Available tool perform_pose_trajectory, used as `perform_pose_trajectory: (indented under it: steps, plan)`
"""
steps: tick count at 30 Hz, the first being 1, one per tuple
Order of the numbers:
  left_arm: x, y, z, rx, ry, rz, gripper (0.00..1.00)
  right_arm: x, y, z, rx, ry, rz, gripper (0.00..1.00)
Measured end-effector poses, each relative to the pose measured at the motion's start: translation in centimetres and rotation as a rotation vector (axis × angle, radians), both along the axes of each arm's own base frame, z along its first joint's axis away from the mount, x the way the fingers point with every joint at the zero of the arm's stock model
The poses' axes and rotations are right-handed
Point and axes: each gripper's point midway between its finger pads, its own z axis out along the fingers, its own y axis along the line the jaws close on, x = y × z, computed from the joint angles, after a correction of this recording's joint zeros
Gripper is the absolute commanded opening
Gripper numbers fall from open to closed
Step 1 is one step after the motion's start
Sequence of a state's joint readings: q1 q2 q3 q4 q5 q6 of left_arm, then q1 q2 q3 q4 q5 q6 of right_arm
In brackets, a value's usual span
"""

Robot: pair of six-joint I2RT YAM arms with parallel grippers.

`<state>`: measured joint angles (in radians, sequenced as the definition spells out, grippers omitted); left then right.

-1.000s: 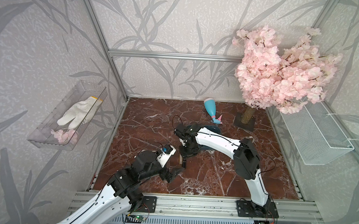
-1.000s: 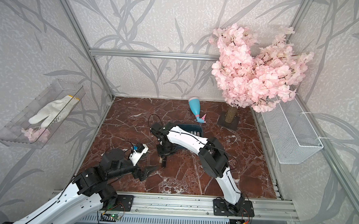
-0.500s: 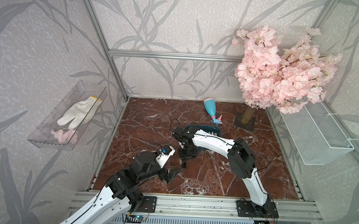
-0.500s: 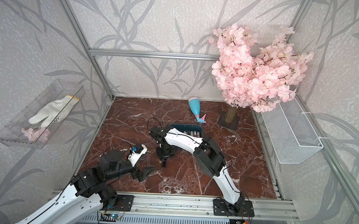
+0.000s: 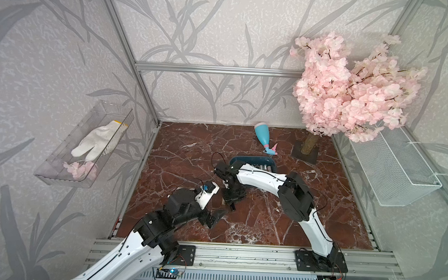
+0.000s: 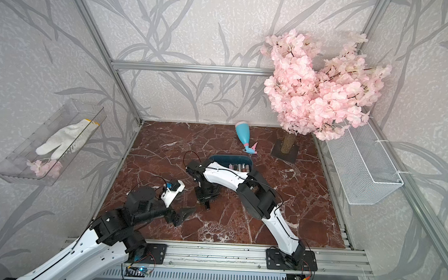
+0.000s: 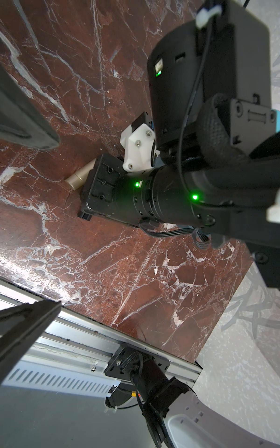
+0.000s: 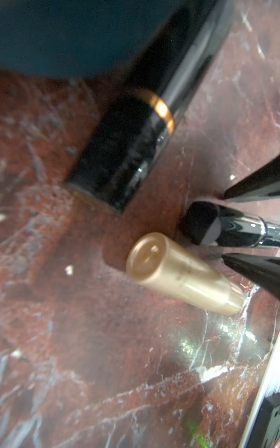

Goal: Put the lipstick into the storage box
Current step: Pick up the lipstick at the center of the board.

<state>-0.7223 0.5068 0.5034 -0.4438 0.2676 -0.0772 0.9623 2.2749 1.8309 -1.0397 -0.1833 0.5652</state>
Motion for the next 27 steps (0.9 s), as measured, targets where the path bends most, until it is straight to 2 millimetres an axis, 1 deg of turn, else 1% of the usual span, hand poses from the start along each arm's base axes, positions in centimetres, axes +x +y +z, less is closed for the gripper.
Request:
perform_pose_trajectory:
  steps: [6,12,19,22,25,27]
  plan:
    - [0.5,-0.4,-0.4,0.015,0.003,-0.004,1.00,0.2,-0.1,0.1,-0.006,-0.014,0.015,0.21]
    - [0.9,-0.8,-0.5,0.019,-0.001,-0.008,1.00,0.3,-0.2,0.1,-0.010,-0.019,0.016,0.13]
    - [0.9,-0.8,-0.2,0.009,-0.012,-0.008,1.00,0.0,-0.7,0.2,-0.016,-0.021,0.019,0.12]
    - [0.9,-0.8,0.4,-0.006,-0.029,-0.007,1.00,-0.3,-1.2,0.4,-0.024,-0.018,0.020,0.12]
    - [1.0,-0.9,0.8,-0.020,-0.045,-0.007,1.00,-0.5,-1.7,1.6,-0.016,-0.029,0.019,0.12]
    - [1.1,-0.9,1.2,-0.031,-0.057,-0.007,1.00,-0.6,-2.1,3.0,-0.002,-0.044,0.014,0.12]
